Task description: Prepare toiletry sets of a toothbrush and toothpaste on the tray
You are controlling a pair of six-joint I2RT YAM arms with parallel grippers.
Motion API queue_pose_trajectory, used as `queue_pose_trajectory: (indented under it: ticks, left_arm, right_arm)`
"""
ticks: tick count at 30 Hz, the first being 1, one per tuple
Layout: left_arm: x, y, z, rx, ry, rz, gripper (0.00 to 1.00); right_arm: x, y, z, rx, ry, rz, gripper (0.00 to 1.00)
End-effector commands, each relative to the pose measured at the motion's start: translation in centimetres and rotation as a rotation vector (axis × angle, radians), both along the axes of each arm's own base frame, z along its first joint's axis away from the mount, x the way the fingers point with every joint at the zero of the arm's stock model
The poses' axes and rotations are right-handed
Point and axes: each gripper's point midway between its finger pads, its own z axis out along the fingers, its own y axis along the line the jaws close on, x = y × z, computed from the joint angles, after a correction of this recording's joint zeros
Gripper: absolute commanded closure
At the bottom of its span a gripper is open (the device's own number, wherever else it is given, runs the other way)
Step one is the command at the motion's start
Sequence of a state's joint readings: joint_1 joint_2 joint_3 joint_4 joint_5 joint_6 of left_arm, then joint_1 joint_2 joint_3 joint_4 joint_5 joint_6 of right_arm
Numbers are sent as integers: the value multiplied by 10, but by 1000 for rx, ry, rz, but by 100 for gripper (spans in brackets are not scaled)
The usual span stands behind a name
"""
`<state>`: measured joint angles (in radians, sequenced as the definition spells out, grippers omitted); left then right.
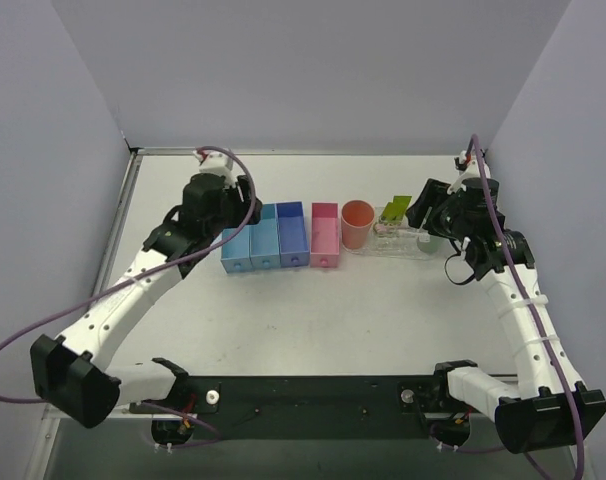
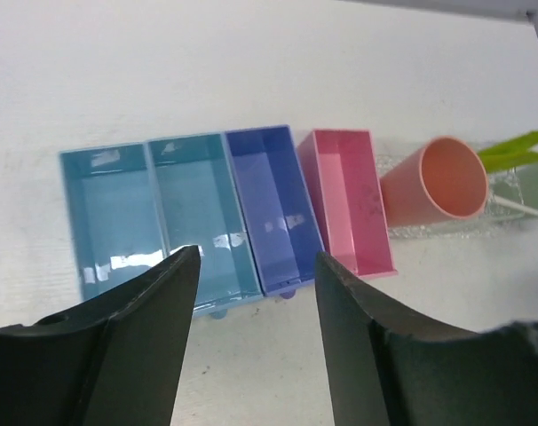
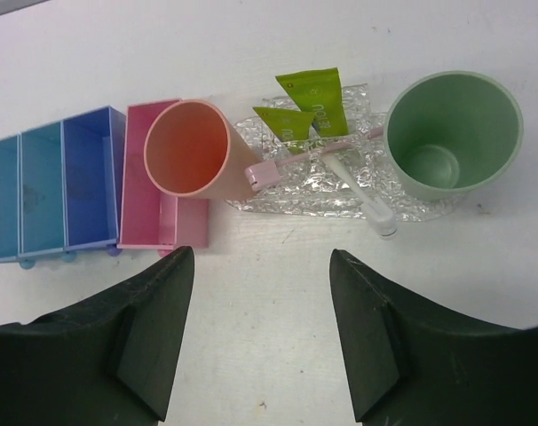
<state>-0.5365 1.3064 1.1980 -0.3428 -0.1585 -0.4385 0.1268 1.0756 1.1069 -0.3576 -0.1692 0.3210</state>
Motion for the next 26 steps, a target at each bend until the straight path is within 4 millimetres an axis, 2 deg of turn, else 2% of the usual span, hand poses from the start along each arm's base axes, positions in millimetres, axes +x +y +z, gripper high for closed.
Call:
queue_pose_trajectory:
  ticks: [1,5,10,15,26]
  left_arm:
    - [-4,51,54,-101,-198,165,28]
    - [-24,82,68,-69,-271,244,13]
    - [-42,111,79,-48,-257,360,10]
    - [-45,117,76,-32,-224,395,9]
    - [-43,111,80,-60,-243,373,8]
  right_arm:
    - [11,-3,34,48,-98,-73,42]
    - [8,-10,41,30,-136,-109,42]
    - [1,-23,49,4,-194,-164,41]
    - [0,-24,57,4,-221,-161,41]
    - [2,-26,60,-6,-237,-174,41]
